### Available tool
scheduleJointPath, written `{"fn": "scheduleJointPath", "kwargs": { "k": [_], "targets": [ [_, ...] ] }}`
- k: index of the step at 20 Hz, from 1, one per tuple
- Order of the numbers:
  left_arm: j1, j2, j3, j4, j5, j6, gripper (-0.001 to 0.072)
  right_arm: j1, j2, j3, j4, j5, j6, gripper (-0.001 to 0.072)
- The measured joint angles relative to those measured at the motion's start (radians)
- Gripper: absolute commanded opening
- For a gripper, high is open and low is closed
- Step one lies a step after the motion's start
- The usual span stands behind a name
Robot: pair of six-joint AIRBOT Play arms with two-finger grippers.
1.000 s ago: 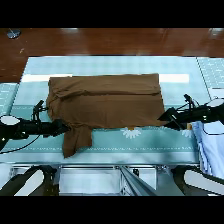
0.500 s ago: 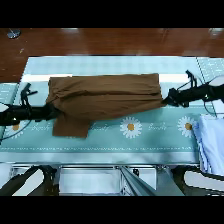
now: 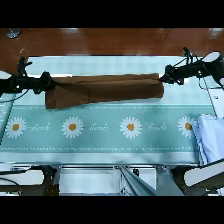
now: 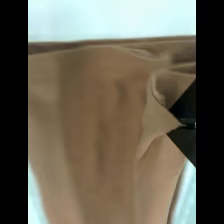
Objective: Fold the shirts.
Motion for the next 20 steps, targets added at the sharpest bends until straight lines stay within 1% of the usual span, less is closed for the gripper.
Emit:
{"fn": "scheduleJointPath", "kwargs": {
  "k": [3,4,5,6,7,8,10,14,16,17,20],
  "targets": [
    [-0.020,-0.126,0.138,0.000,0.008,-0.015,0.0017,0.019,-0.106,0.114,0.011,-0.001,0.028,0.0019],
    [-0.025,-0.156,0.171,0.000,0.009,-0.022,0.0024,0.024,-0.135,0.142,0.011,-0.002,0.040,0.0080],
    [-0.030,-0.182,0.198,0.000,0.010,-0.023,0.0216,0.027,-0.160,0.166,0.015,-0.001,0.055,0.0399],
    [-0.034,-0.201,0.219,0.000,0.009,-0.026,0.0712,0.030,-0.179,0.182,0.016,-0.001,0.063,0.0642],
    [-0.037,-0.214,0.235,0.001,0.005,-0.021,0.0703,0.029,-0.192,0.195,0.019,0.003,0.068,0.0623],
    [-0.037,-0.223,0.251,0.008,-0.017,-0.012,0.0702,0.025,-0.198,0.205,0.022,0.010,0.067,0.0623],
    [-0.019,-0.232,0.297,0.061,-0.103,-0.010,0.0701,-0.003,-0.198,0.220,0.019,0.042,0.061,0.0623],
    [0.051,-0.207,0.341,0.271,-0.296,-0.104,0.0701,-0.090,-0.187,0.222,-0.048,0.136,0.072,0.0623],
    [0.068,-0.163,0.298,0.332,-0.312,-0.130,0.0701,-0.108,-0.199,0.214,-0.064,0.161,0.081,0.0623],
    [0.064,-0.130,0.260,0.338,-0.310,-0.132,0.0701,-0.108,-0.208,0.210,-0.065,0.175,0.087,0.0623],
    [0.027,-0.026,0.129,0.353,-0.214,-0.129,0.0701,-0.082,-0.239,0.206,-0.042,0.187,0.086,0.0623]
  ]
}}
